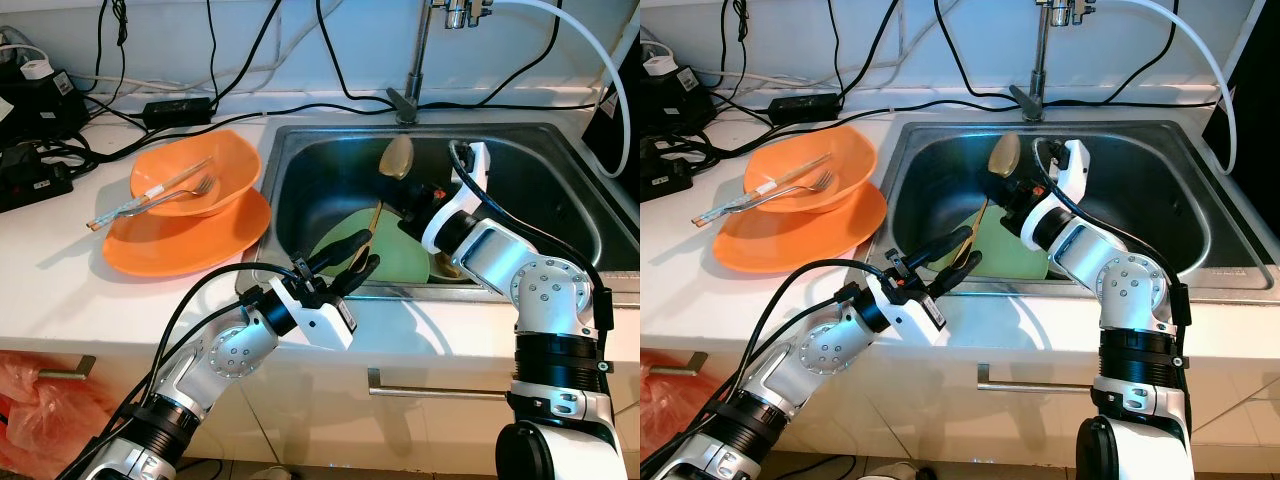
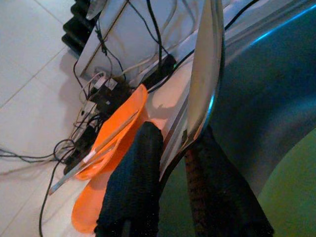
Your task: Kitchen organization
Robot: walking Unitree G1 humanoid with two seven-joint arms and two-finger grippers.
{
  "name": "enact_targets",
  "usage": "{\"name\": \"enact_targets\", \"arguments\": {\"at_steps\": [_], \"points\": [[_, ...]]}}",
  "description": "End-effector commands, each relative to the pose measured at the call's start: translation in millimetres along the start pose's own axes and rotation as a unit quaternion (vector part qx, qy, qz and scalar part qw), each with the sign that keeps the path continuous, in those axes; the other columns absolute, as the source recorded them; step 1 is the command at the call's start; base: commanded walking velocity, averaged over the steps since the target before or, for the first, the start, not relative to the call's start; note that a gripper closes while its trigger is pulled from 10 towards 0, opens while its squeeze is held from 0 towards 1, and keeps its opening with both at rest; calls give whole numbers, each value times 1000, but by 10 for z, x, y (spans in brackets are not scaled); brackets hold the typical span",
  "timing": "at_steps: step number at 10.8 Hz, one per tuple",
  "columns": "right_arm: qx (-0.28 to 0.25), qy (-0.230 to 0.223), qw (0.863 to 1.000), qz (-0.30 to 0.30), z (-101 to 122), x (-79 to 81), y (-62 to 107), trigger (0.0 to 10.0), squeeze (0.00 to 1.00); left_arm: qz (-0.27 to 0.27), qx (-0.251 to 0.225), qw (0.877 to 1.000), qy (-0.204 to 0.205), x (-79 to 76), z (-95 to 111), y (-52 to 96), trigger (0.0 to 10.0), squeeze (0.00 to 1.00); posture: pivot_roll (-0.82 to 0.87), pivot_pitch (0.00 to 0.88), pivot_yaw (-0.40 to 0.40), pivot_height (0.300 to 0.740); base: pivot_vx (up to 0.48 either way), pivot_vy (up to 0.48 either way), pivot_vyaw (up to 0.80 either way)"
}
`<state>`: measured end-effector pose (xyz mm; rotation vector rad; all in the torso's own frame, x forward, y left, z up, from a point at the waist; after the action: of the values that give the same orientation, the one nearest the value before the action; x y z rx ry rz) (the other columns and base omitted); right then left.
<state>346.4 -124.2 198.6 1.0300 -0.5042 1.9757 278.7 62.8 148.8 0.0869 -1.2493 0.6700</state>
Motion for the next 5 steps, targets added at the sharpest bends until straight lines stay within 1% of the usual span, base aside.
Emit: {"name": "enact_targets", "arguments": {"at_steps": [1, 2, 3, 4, 5], "points": [[-8, 8, 999, -31, 12, -93, 16, 10000, 0, 53, -32, 998, -9, 253, 68, -75, 10000, 1000, 99, 19, 67, 740, 0, 0, 0], [-28, 18, 999, -27, 55, -54, 8, 10000, 0, 55, -34, 998, 1, 273, 76, -86, 10000, 1000, 101, 19, 67, 740, 0, 0, 0], [-48, 32, 998, -38, 98, -60, 0, 10000, 0, 54, -36, 998, 9, 281, 81, -92, 10000, 1000, 102, 20, 67, 740, 0, 0, 0], [-85, 32, 994, -63, 183, -109, -16, 10000, 0, 51, -34, 998, 29, 276, 82, -98, 10000, 1000, 102, 22, 66, 740, 0, 0, 0], [-100, 46, 990, -84, 222, -148, -22, 10000, 0, 47, -30, 998, 39, 264, 76, -101, 10000, 1000, 104, 26, 65, 740, 0, 0, 0]]}}
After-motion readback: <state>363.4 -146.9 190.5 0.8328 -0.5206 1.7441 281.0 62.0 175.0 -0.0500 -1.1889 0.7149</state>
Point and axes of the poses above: a point about 5 cm out from each wrist's last joint towards the gripper, its own y axis pointing back from the gripper into the wrist, its own z axis along the axis of the wrist's last joint, x = y × z, the point moved 1 cm from there along -y, pointing out of the wrist towards the gripper, and after that the axes turned 10 degrees about -y, right-handed, at the moved point
